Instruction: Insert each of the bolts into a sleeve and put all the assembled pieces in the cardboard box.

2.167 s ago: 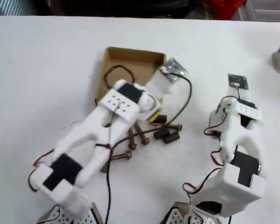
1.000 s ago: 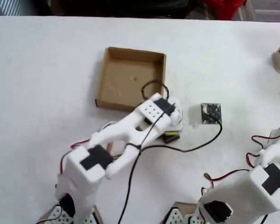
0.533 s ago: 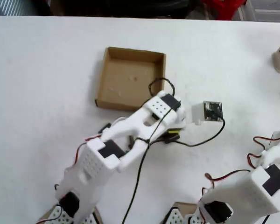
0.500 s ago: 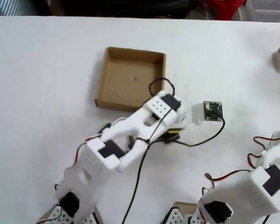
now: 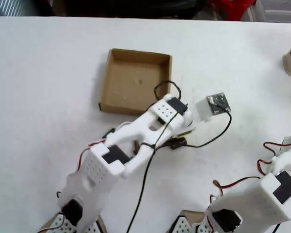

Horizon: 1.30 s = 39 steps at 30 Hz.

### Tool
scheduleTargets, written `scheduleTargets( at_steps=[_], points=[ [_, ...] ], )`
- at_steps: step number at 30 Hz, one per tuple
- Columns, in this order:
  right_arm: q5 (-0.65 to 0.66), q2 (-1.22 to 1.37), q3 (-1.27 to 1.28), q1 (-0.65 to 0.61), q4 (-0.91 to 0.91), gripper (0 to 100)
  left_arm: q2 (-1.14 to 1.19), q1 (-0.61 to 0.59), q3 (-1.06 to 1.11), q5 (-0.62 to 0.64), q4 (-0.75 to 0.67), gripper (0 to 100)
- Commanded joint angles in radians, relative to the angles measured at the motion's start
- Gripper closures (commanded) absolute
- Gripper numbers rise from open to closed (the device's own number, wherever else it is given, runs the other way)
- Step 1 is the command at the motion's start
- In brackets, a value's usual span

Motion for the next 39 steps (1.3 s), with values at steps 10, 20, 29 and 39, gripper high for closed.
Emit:
scheduleTargets(
  at_steps=[10, 20, 29, 39],
  points=[
    [0.002, -0.024, -0.034, 0.024, 0.008, 98.2, -0.166, -0.081, -0.290, 0.493, 0.285, 98],
    [0.002, -0.073, -0.035, 0.015, 0.087, 98.2, -0.309, -0.219, -0.328, 0.502, 0.496, 98],
    [0.002, -0.191, -0.032, -0.093, 0.265, 98.2, -0.366, -0.507, -0.321, 0.592, 0.628, 98],
    [-0.008, -0.200, -0.034, -0.364, 0.464, 98.1, -0.490, -0.792, 0.138, 0.591, 0.342, 98]
  ],
)
